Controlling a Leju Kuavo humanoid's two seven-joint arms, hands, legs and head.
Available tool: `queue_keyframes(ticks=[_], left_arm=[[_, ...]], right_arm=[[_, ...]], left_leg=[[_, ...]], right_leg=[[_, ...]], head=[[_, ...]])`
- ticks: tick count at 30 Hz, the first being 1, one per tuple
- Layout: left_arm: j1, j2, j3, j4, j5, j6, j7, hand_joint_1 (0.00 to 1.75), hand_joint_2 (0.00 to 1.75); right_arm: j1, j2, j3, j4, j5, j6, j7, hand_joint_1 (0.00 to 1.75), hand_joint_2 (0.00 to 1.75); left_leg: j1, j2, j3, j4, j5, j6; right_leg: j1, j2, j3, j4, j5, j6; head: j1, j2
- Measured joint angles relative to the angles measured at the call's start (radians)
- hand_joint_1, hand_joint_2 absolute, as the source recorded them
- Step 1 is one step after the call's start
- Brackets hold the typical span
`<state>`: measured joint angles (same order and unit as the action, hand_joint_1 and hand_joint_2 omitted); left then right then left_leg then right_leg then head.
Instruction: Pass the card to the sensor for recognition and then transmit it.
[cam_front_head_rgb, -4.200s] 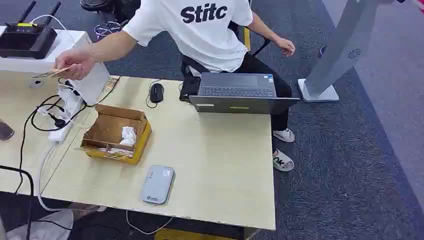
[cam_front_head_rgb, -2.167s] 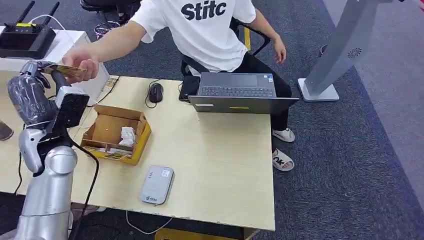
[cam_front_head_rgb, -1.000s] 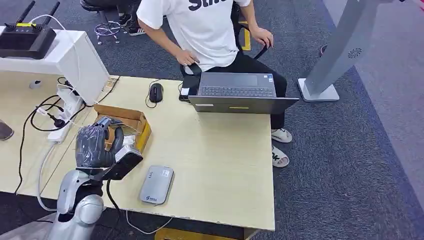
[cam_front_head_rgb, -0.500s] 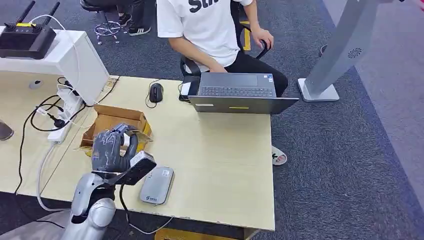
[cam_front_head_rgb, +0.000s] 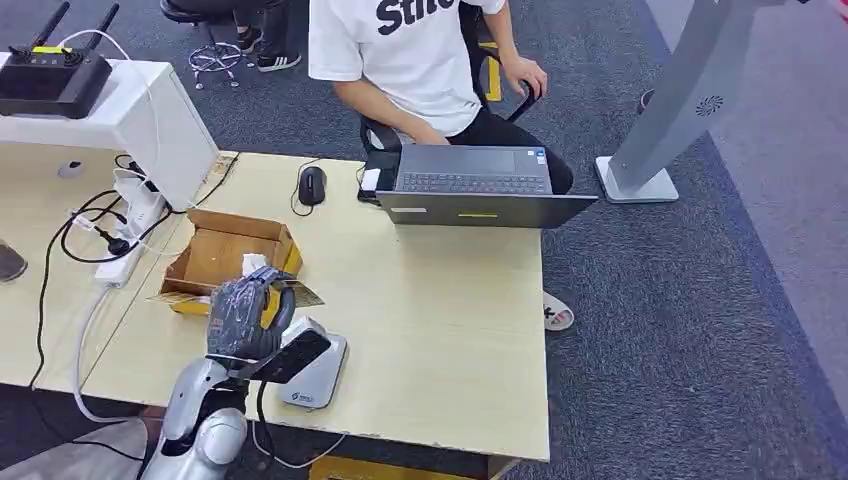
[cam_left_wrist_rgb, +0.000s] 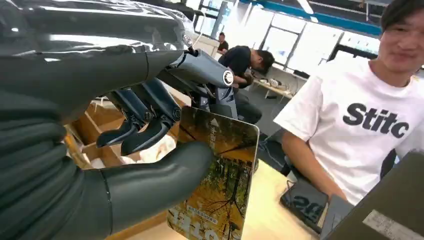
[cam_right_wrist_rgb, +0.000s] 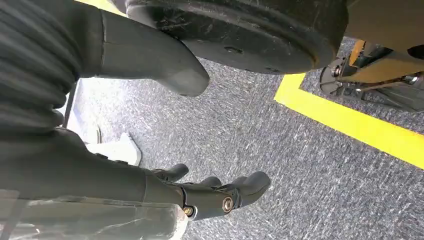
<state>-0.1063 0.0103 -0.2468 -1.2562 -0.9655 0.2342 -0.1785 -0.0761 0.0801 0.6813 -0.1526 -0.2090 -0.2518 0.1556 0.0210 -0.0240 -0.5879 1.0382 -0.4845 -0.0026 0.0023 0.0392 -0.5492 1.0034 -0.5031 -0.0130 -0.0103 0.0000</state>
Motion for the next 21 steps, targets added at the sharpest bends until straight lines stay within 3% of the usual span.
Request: queue_keyframes(ticks=[21], left_arm=[[0.049,0.001,0.0,0.075,-0.055,-0.01,0.015,1.75,1.75]], right_arm=[[-0.001,0.001,0.006,0.0,0.019,0.002,0.007,0.0,1.75]], left_leg=[[0.0,0.0,0.0,0.0,0.0,0.0]], right_leg=[[0.0,0.0,0.0,0.0,0.0,0.0]], head=[[0.0,0.0]])
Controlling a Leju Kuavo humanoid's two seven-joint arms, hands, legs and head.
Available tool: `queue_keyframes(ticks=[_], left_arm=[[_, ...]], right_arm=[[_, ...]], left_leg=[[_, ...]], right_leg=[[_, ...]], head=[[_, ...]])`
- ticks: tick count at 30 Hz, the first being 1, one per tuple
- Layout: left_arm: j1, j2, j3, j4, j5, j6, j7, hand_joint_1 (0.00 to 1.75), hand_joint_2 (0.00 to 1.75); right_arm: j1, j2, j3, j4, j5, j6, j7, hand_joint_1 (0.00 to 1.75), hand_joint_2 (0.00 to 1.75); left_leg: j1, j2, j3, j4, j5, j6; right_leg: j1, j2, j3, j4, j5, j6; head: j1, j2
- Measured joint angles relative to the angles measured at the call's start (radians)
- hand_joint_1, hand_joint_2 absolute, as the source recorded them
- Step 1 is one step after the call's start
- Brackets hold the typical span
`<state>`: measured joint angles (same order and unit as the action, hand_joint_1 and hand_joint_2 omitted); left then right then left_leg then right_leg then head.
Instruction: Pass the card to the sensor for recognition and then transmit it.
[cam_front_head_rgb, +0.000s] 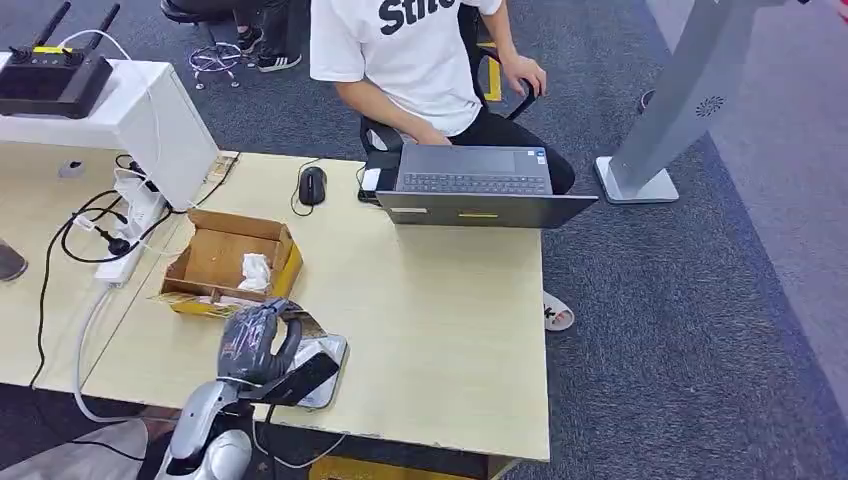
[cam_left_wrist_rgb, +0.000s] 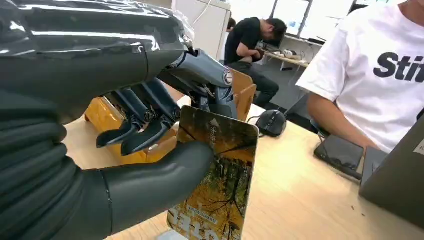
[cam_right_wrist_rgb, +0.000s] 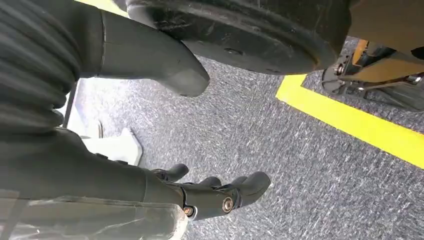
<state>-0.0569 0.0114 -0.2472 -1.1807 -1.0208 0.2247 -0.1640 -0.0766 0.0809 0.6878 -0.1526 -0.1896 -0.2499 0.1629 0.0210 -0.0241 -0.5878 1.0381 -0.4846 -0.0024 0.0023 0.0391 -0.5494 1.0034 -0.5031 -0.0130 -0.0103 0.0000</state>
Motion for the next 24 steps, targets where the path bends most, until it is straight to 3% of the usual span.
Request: queue_keyframes(ticks=[24], left_arm=[[-0.004,-0.01,-0.024,0.073,-0.041,0.0,-0.006,1.75,1.75]], right_arm=[[-0.003,0.004,0.008,0.0,0.007,0.006,0.01,0.0,1.75]], left_leg=[[0.0,0.0,0.0,0.0,0.0,0.0]], right_leg=[[0.0,0.0,0.0,0.0,0.0,0.0]], head=[[0.0,0.0]])
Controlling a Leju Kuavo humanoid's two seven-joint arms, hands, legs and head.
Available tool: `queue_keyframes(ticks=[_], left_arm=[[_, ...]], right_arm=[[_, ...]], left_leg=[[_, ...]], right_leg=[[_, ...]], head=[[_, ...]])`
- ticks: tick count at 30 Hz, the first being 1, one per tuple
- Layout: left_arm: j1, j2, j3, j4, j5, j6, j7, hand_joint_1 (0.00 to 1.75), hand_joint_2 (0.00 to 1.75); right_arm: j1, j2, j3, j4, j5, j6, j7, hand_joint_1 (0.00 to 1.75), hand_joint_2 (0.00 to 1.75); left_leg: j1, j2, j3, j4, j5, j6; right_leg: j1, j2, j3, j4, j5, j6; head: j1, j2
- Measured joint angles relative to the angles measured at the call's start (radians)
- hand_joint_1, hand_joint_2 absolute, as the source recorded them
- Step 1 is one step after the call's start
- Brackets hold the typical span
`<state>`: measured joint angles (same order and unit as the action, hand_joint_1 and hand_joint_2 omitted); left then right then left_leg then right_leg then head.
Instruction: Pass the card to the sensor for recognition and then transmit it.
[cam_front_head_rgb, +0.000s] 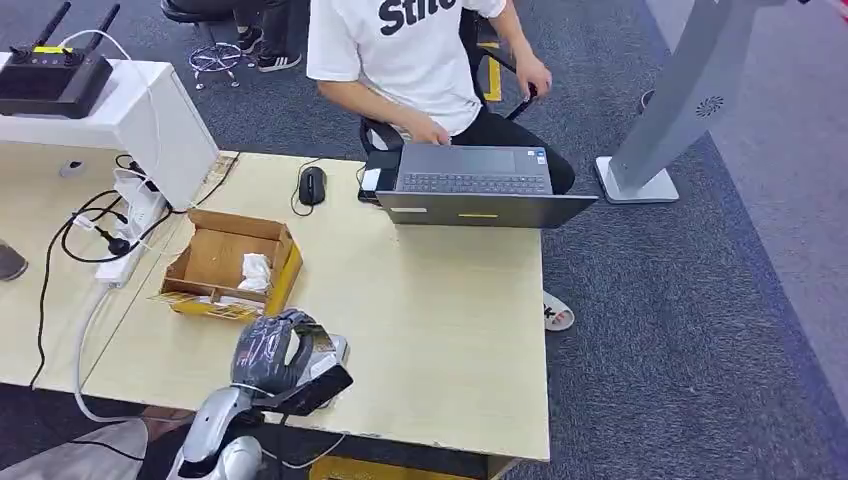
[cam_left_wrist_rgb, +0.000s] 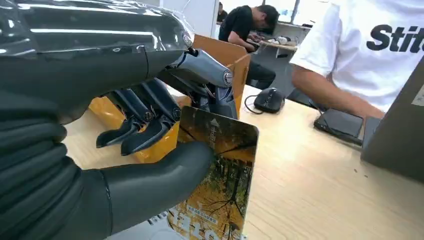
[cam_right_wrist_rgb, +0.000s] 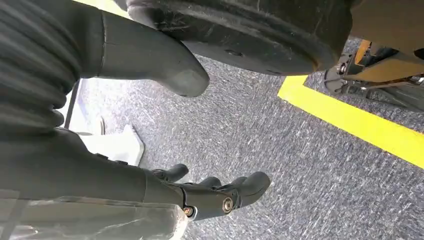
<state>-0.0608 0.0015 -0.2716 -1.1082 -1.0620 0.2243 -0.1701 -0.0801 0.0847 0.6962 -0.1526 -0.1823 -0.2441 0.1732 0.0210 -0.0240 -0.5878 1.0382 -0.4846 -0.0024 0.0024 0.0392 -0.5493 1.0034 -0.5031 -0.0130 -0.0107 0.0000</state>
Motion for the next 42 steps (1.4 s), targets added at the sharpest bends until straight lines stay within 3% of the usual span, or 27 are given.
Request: queue_keyframes(ticks=[24,31,42], left_arm=[[-0.011,0.004,-0.001,0.025,0.006,0.013,0.018,1.75,1.75],[-0.028,0.049,0.003,-0.001,-0.017,0.025,0.032,1.75,1.75],[-0.146,0.165,0.035,-0.193,-0.027,0.015,0.036,1.75,1.75]], right_arm=[[0.0,0.001,0.007,0.0,-0.003,0.003,0.002,0.0,1.75],[0.0,0.001,0.007,0.0,-0.01,0.004,-0.003,0.0,1.75],[0.0,0.001,0.007,0.006,-0.017,0.006,-0.006,0.0,1.75]], left_leg=[[0.0,0.0,0.0,0.0,0.0,0.0],[0.0,0.0,0.0,0.0,0.0,0.0],[0.001,-0.001,0.0,0.0,0.001,-0.001]], right_leg=[[0.0,0.0,0.0,0.0,0.0,0.0],[0.001,0.0,0.0,0.0,0.0,0.0],[0.001,-0.001,0.0,0.0,0.0,0.0]], head=[[0.0,0.0],[0.0,0.0],[0.0,0.0]])
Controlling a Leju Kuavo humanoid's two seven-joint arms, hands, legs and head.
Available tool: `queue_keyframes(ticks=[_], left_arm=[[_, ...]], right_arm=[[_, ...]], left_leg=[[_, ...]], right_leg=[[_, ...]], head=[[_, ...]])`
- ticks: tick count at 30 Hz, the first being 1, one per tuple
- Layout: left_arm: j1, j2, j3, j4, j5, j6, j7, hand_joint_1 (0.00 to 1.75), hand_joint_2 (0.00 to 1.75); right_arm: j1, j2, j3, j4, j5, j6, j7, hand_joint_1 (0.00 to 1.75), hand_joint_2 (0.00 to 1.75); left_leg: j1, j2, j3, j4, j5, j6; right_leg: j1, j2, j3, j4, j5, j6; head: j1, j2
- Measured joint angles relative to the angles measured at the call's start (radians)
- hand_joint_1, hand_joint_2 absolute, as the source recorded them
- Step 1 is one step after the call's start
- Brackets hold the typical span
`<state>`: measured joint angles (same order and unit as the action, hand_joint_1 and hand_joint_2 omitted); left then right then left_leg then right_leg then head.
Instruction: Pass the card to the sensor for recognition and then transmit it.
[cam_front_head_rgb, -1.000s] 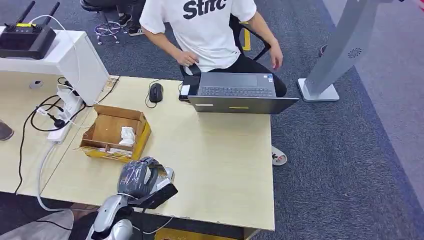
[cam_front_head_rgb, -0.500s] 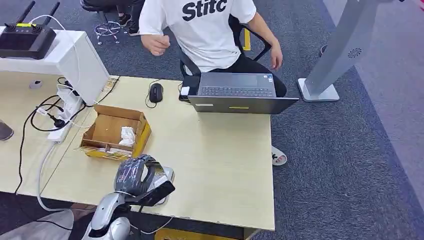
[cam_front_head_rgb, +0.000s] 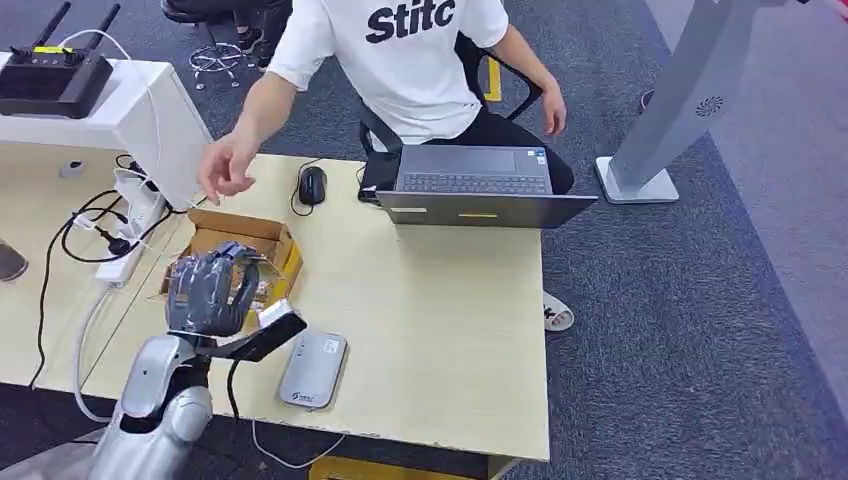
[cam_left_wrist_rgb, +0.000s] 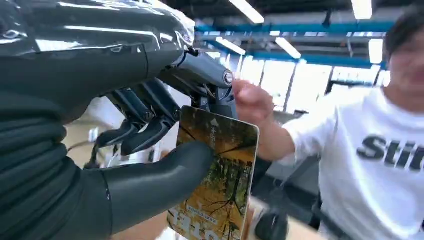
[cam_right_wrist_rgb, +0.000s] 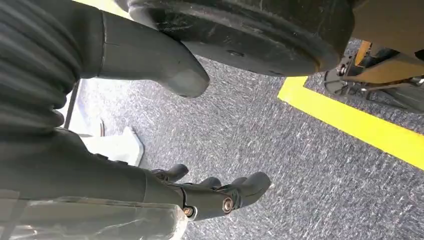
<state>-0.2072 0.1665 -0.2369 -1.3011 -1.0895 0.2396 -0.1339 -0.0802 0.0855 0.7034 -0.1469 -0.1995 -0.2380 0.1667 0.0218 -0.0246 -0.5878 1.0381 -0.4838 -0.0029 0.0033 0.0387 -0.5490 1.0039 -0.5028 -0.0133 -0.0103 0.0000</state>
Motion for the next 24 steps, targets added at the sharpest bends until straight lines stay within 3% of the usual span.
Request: queue_keyframes(ticks=[11,22,23,24], left_arm=[[-0.058,0.048,0.011,-0.084,-0.031,-0.003,0.001,1.75,1.75],[-0.098,0.033,0.004,-0.014,-0.129,0.058,0.047,1.75,1.75],[-0.104,0.028,0.004,-0.004,-0.134,0.066,0.054,0.0,1.75],[-0.111,0.025,0.004,0.008,-0.137,0.074,0.062,0.0,1.75]], right_arm=[[0.0,0.0,0.0,0.003,0.001,0.001,-0.008,0.0,1.75],[-0.003,0.0,0.002,0.003,0.018,0.003,0.016,0.0,1.75],[-0.004,0.0,0.003,0.003,0.021,0.004,0.019,0.0,1.75],[-0.004,0.0,0.003,0.003,0.021,0.004,0.019,0.0,1.75]], left_leg=[[0.0,0.0,0.0,0.0,0.0,0.0],[0.0,0.001,0.0,0.0,0.0,0.0],[0.0,0.001,0.0,0.0,0.0,0.0],[0.0,0.001,0.0,0.0,0.0,0.0]], right_leg=[[0.0,0.0,0.0,0.0,0.0,0.0],[0.0,0.001,-0.001,0.0,0.0,0.0],[0.0,0.001,-0.001,0.0,0.0,0.0],[0.0,0.001,-0.001,0.0,0.0,0.0]], head=[[0.0,0.0],[0.0,0.0],[0.0,0.0],[0.0,0.0]])
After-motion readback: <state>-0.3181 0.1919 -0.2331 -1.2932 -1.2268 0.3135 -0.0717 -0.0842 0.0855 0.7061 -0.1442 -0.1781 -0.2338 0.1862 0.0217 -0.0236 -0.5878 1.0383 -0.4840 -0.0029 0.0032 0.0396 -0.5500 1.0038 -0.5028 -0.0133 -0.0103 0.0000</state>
